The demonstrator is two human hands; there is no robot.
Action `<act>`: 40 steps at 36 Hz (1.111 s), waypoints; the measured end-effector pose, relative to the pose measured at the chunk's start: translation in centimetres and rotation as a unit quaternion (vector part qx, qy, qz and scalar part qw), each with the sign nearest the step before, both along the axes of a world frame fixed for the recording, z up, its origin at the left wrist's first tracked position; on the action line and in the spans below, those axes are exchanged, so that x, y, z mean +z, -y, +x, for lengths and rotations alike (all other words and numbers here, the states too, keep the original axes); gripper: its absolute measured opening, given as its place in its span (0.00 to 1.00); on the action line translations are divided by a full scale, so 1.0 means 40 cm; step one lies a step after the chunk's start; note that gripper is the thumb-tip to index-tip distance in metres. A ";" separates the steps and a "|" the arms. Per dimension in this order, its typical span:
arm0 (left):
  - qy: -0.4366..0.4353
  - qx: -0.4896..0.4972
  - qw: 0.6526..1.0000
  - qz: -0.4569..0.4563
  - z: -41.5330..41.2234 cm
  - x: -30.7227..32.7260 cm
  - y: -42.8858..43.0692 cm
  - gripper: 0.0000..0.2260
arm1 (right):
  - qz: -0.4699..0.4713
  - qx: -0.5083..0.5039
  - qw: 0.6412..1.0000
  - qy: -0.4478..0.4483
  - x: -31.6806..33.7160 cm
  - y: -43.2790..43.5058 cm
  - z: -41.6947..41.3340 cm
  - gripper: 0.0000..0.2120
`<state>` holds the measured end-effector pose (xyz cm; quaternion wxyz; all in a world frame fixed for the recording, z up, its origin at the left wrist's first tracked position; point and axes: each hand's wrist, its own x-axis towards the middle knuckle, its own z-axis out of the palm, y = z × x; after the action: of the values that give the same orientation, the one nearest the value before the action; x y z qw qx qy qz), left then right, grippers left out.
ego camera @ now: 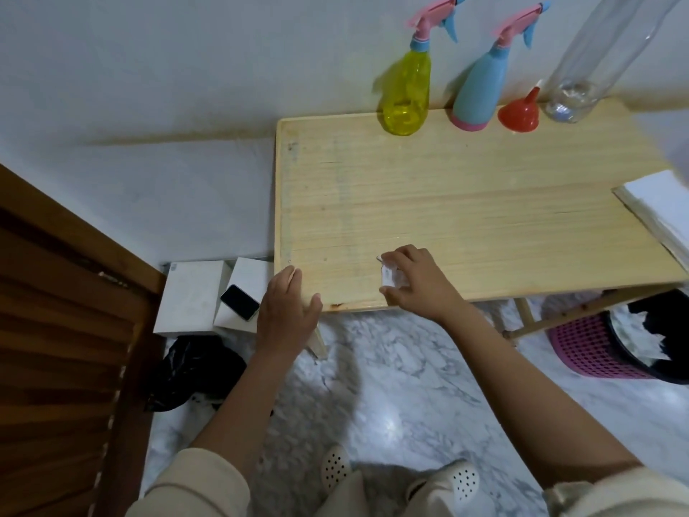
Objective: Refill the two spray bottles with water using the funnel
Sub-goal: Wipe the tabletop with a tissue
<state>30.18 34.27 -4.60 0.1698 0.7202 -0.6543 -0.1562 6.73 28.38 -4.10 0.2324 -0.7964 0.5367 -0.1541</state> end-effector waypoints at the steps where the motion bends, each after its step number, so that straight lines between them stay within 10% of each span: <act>1: 0.000 0.003 1.000 0.000 -0.005 0.002 -0.002 0.23 | 0.006 0.001 1.000 0.004 -0.001 -0.001 0.000 0.24; 17: -0.055 0.031 0.998 0.007 -0.206 0.032 -0.060 0.10 | 0.038 -0.110 0.988 0.100 0.007 -0.176 -0.150 0.09; 26: -0.101 -0.151 0.983 -0.011 -0.626 0.033 -0.069 0.11 | 0.081 -0.292 0.947 0.110 0.013 -0.311 -0.595 0.08; 40: -0.033 -0.428 0.878 0.210 -1.402 -0.031 -0.025 0.16 | 0.106 -0.540 0.833 0.049 0.013 -0.505 -1.245 0.06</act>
<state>-25.92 35.28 -5.83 -0.0475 0.3827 -0.8447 -0.3712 -43.09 48.56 -3.57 0.2209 -0.3417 0.8824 -0.2362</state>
